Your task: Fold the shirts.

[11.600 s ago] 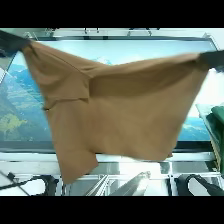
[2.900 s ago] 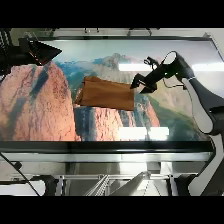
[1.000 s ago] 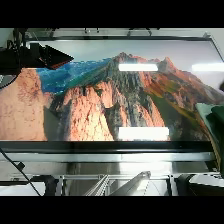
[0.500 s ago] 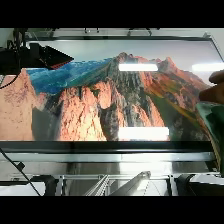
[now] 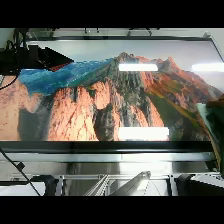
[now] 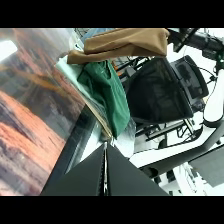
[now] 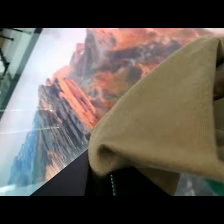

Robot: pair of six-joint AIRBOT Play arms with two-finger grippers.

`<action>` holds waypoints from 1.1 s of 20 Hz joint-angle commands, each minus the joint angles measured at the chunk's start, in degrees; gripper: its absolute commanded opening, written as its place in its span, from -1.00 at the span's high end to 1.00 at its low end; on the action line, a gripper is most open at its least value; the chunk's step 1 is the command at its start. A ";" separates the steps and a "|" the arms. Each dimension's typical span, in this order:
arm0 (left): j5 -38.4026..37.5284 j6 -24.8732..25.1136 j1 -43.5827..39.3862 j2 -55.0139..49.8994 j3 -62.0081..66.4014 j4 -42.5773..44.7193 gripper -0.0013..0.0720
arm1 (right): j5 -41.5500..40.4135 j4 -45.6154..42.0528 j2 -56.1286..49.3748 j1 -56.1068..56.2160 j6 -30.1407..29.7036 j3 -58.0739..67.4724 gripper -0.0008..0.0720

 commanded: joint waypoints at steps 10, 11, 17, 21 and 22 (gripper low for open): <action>-1.92 -0.02 -0.28 -0.04 0.00 0.00 0.95 | 5.84 -43.54 4.11 -4.02 3.91 -11.54 0.91; -1.92 -0.02 -0.28 -0.04 0.00 0.00 0.95 | 5.84 -46.58 3.93 -4.04 3.96 -14.88 0.91; -1.90 -0.02 -0.28 -0.04 0.02 0.00 0.95 | 5.88 -55.45 0.76 -4.04 5.81 -26.86 0.37; -1.90 -0.02 -0.28 -0.04 0.02 -0.02 0.95 | 6.08 -55.52 0.00 -3.98 7.43 -26.80 -0.59; -1.90 -0.02 -0.28 -0.04 0.02 -0.02 0.95 | 6.05 -54.55 0.46 -3.91 8.59 -26.73 -0.59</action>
